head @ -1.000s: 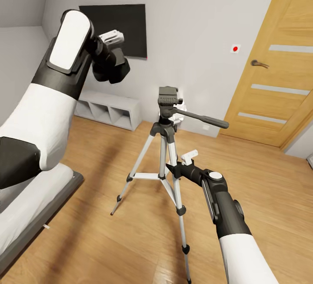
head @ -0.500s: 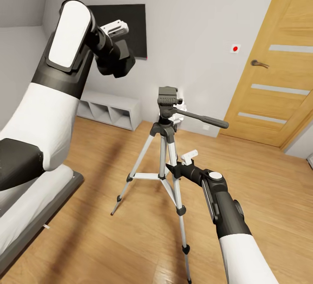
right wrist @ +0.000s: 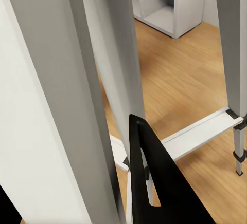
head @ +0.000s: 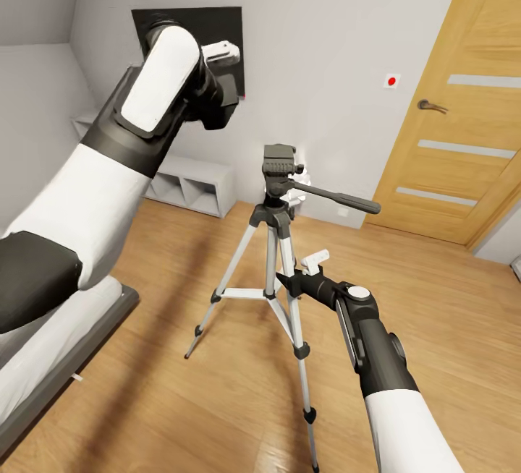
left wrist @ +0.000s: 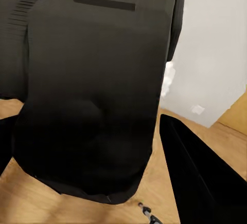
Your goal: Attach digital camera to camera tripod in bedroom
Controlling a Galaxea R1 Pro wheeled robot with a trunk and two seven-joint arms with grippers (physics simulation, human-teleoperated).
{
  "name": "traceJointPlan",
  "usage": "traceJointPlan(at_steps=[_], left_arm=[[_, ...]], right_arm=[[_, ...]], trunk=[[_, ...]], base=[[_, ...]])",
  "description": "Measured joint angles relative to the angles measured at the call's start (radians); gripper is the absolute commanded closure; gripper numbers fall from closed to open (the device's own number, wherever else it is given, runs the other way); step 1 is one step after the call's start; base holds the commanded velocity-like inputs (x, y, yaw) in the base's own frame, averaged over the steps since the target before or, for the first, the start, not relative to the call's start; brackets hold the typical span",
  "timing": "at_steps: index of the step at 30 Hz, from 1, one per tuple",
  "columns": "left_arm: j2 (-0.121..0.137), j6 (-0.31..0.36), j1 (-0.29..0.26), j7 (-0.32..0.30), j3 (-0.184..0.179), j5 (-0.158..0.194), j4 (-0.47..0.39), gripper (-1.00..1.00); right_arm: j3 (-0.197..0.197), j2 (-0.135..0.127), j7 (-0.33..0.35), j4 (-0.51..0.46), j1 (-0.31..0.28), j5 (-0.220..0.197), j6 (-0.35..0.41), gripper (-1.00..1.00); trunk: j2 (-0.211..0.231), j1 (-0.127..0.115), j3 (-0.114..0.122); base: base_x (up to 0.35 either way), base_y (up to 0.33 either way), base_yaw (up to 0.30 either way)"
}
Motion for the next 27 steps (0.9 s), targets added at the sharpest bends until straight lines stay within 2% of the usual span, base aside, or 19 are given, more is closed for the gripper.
traceJointPlan(at_steps=[1,3,4,5,6,8,9,13,14,16,17,22,27], left_arm=[[0.000,-0.010,0.000,0.001,-0.020,-0.007,-0.001,1.00],[0.000,-0.075,0.000,-0.004,-0.067,-0.011,-0.002,1.00],[0.000,-0.093,0.000,-0.005,-0.075,-0.011,-0.002,1.00],[0.002,-0.152,0.000,-0.043,-0.097,-0.012,0.000,1.00],[0.006,-0.162,0.000,-0.086,-0.102,-0.013,0.003,1.00],[0.015,-0.167,0.000,-0.147,-0.106,-0.017,0.005,1.00],[0.030,-0.171,0.000,-0.220,-0.108,-0.018,0.007,1.00],[0.077,-0.176,0.000,-0.380,-0.111,-0.033,0.010,1.00],[0.103,-0.179,0.000,-0.446,-0.111,-0.044,0.011,1.00],[0.130,-0.182,0.000,-0.497,-0.113,-0.055,0.011,1.00],[0.180,-0.191,0.000,-0.566,-0.115,-0.069,0.005,1.00],[0.203,-0.192,0.000,-0.604,-0.116,-0.069,0.005,1.00],[0.222,-0.190,0.000,-0.788,-0.111,-0.072,0.025,1.00]], right_arm=[[0.000,0.000,0.000,0.000,0.000,0.000,0.000,1.00],[0.000,0.000,0.000,0.000,0.000,0.000,0.000,1.00],[0.000,0.000,0.000,0.000,0.000,0.000,0.000,1.00],[0.000,0.000,0.000,0.000,0.000,0.000,0.000,1.00],[0.000,0.000,0.000,0.000,0.000,0.000,0.000,1.00],[0.000,0.000,0.000,0.000,0.000,0.000,0.000,1.00],[0.000,0.000,0.000,0.000,0.000,0.000,0.000,1.00],[0.000,0.000,0.000,0.000,0.000,0.001,0.001,1.00],[0.000,0.000,0.000,0.000,0.000,0.001,0.001,1.00],[0.000,0.000,0.000,-0.001,0.000,0.001,0.001,1.00],[0.000,0.000,0.000,0.001,0.000,0.001,0.000,1.00],[0.000,0.000,0.000,0.000,0.000,0.001,0.001,1.00],[0.000,0.000,0.000,0.000,0.000,0.001,0.001,1.00]], trunk=[[0.000,0.000,0.000],[0.000,0.000,0.000],[0.000,0.000,0.000],[0.000,0.000,0.000],[0.000,0.000,0.000],[0.000,0.000,0.000],[0.000,0.000,0.000],[0.000,0.000,0.000],[0.000,0.000,0.000],[0.000,0.000,0.000],[0.000,0.000,0.000],[0.000,0.000,0.000],[0.000,0.000,0.000]], base=[[0.000,0.000,0.000],[0.000,0.000,0.000],[0.000,0.000,0.000],[0.000,0.000,0.000],[0.000,0.000,0.000],[0.000,0.000,0.000],[0.000,0.000,0.000],[0.000,0.000,0.000],[0.000,0.000,0.000],[0.000,0.000,0.000],[0.000,0.000,0.000],[0.000,0.000,0.000],[0.000,0.000,0.000]])
